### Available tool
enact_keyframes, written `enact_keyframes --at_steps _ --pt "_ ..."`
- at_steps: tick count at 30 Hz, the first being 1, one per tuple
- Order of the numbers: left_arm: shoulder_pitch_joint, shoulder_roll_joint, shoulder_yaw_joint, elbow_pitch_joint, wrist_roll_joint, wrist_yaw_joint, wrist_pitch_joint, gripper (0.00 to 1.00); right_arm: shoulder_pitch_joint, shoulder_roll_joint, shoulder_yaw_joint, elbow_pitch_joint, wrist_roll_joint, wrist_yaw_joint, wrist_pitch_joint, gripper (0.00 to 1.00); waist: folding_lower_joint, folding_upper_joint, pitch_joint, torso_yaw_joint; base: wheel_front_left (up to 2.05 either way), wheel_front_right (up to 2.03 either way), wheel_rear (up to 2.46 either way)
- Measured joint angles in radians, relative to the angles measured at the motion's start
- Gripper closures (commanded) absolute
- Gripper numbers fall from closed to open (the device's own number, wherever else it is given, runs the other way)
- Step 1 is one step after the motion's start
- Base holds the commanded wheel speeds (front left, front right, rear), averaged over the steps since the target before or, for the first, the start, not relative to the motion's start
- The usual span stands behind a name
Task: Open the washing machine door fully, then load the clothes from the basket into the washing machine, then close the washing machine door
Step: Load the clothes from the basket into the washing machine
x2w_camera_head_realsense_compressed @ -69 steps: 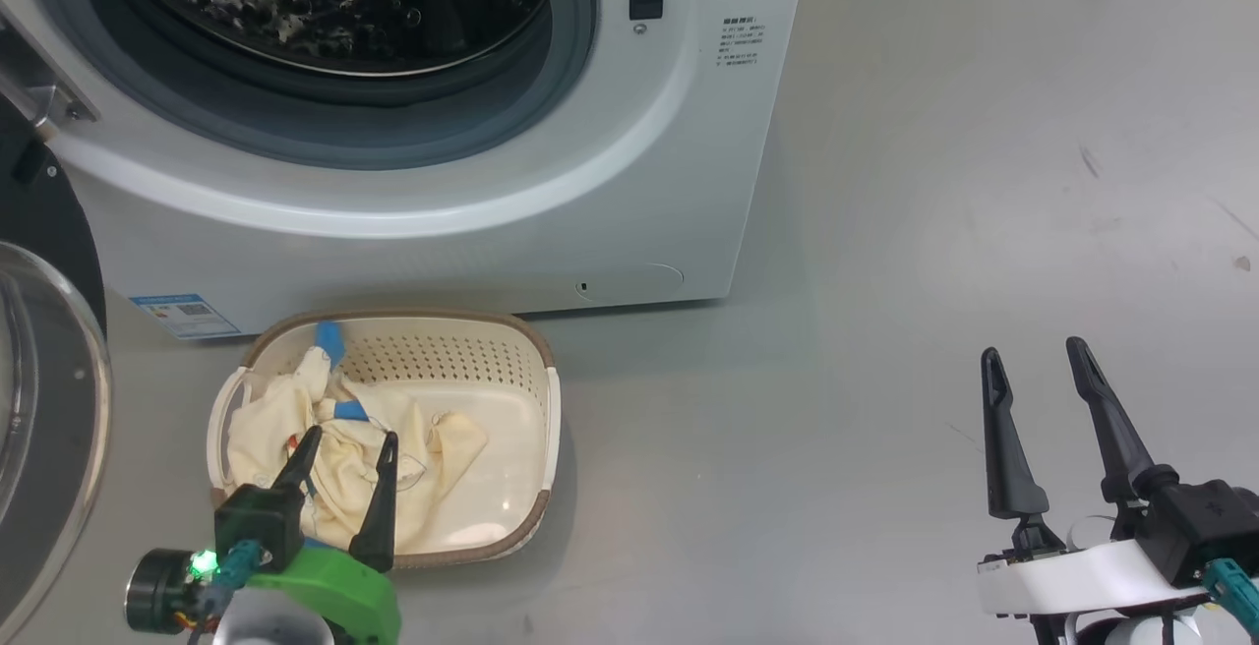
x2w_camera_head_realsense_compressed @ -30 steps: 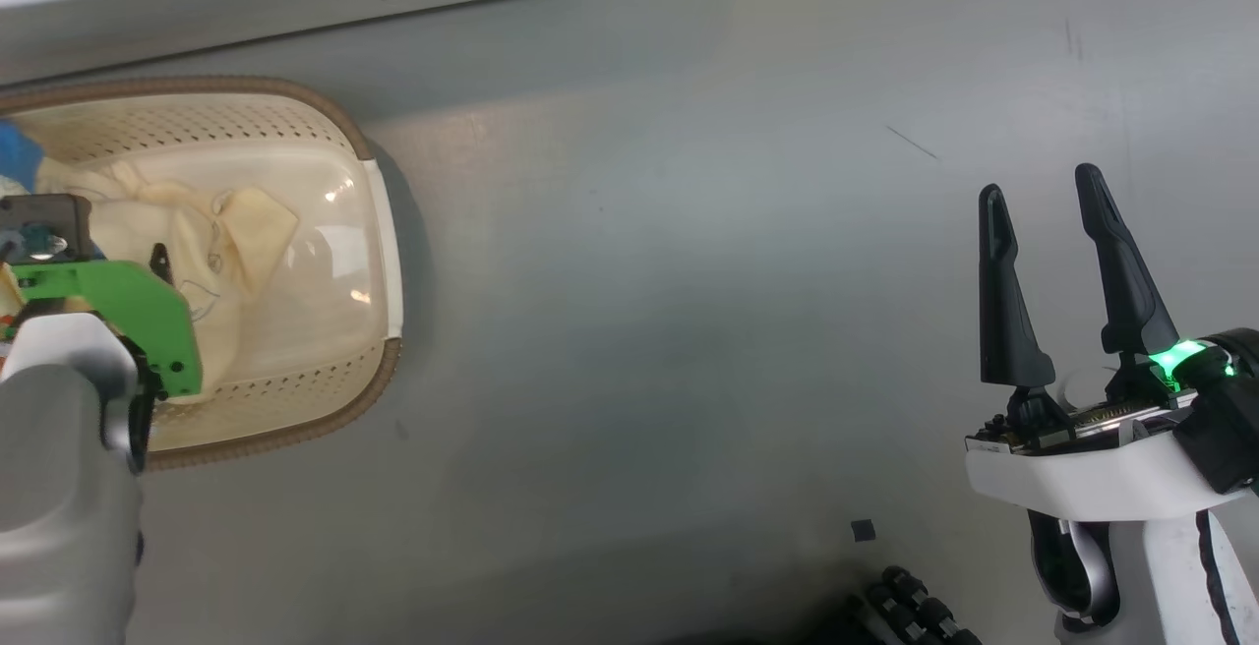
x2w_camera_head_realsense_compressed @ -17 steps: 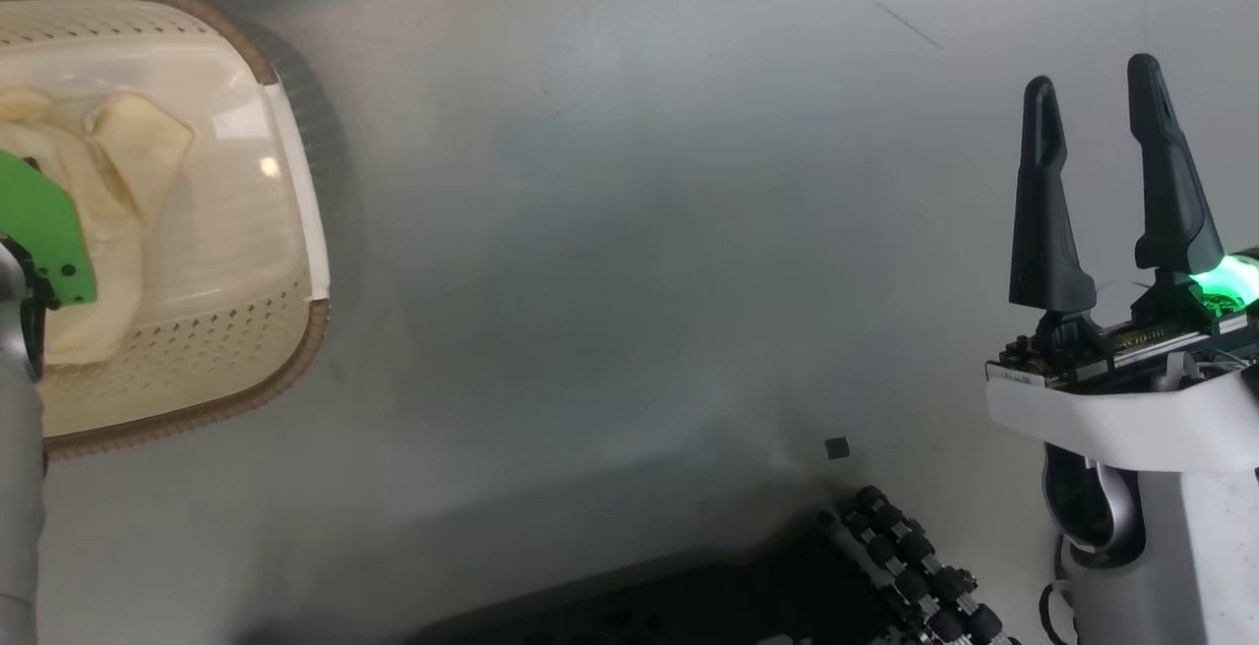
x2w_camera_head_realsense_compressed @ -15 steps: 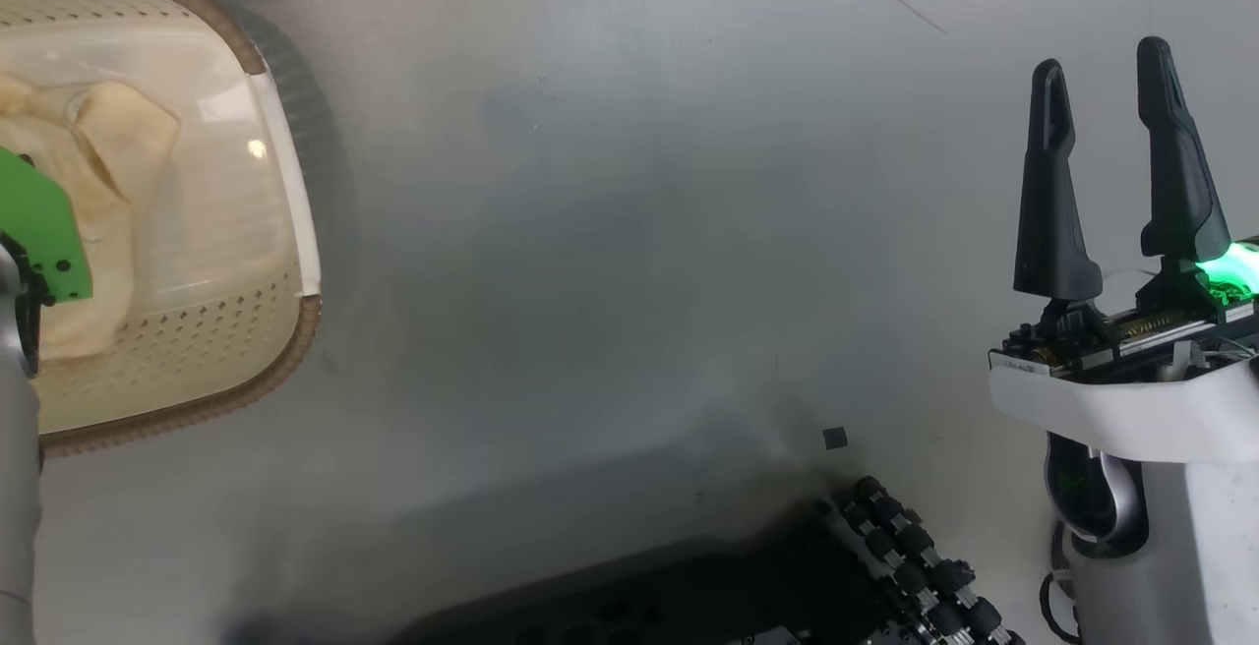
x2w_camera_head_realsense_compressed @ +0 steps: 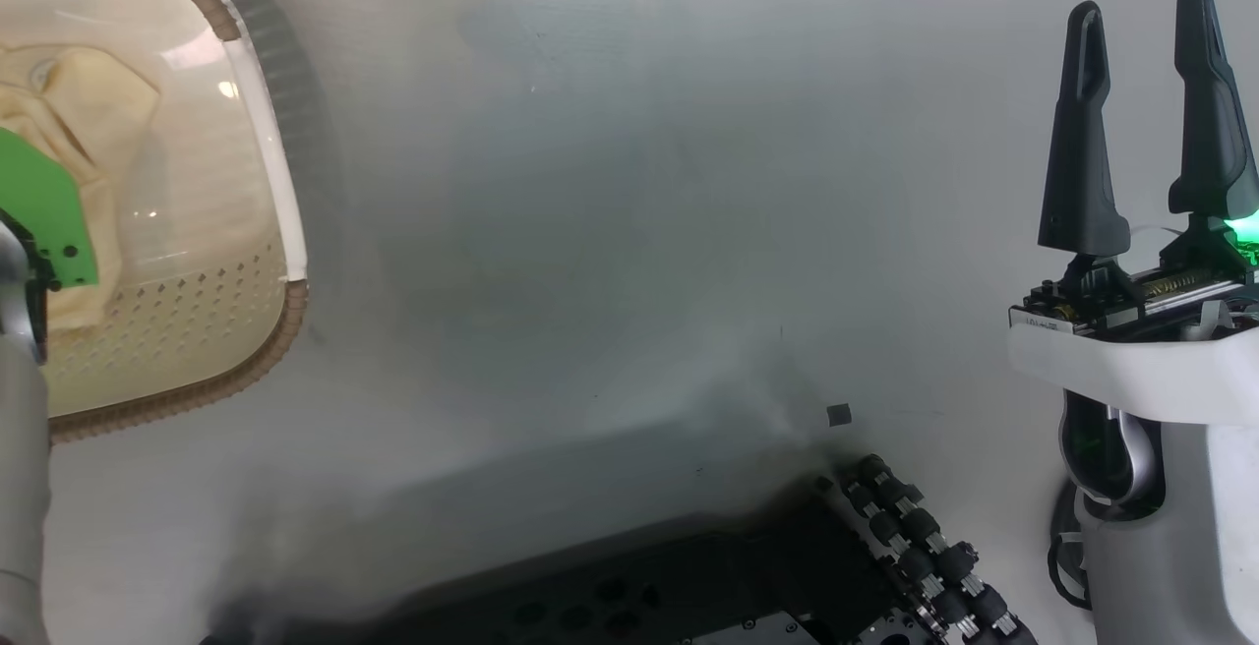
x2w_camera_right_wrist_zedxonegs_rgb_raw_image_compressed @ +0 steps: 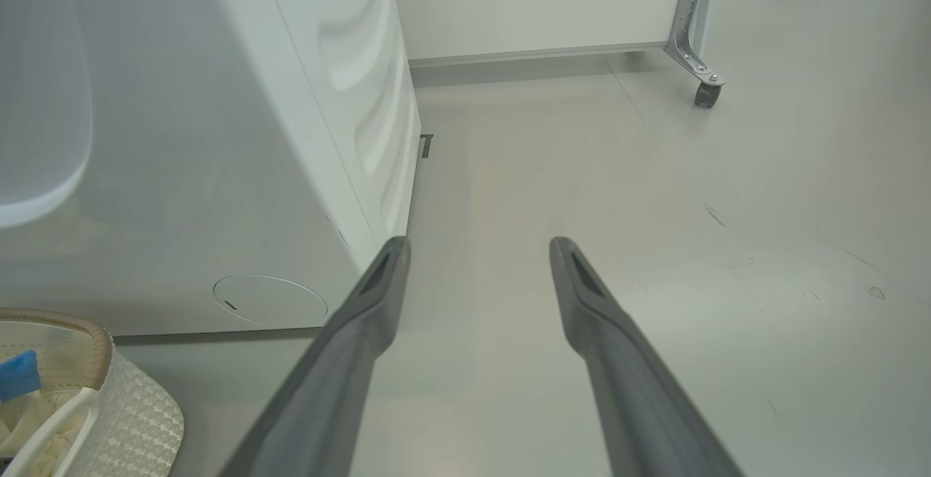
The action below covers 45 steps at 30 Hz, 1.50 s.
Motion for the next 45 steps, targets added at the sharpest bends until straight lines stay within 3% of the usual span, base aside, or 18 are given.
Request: enact_keyframes --at_steps 8,16,29,40,45 --pt "0.001 -0.038 -0.013 0.011 0.0 0.003 -0.105 1.0 -0.018 0.0 -0.025 0.027 -0.013 0.0 0.0 0.0 0.0 0.0 -0.032 0.029 0.0 0.0 0.0" --pt "0.015 -0.118 0.011 0.009 -0.018 0.009 -0.247 1.0 -0.017 -0.001 -0.07 0.063 -0.057 0.002 0.0 0.0 0.0 0.0 -0.093 0.067 0.0 0.0 0.0" --pt "0.143 -0.216 0.041 0.009 -0.083 0.009 -0.52 1.0 0.017 -0.012 -0.109 0.131 -0.11 0.013 0.0 0.0 -0.0001 0.0 -0.258 0.136 0.0 0.0 0.0" --pt "0.219 -0.223 0.036 -0.063 -0.088 -0.046 -0.521 1.0 0.075 -0.021 -0.11 0.188 -0.129 0.019 0.0 0.0 -0.0001 0.0 -0.399 0.18 0.0 0.0 0.0" --pt "0.26 -0.219 0.038 -0.23 -0.071 -0.062 -0.517 1.0 0.099 -0.02 -0.103 0.21 -0.132 0.02 0.0 0.0 -0.0001 0.0 -0.471 0.197 0.0 0.0 0.0"
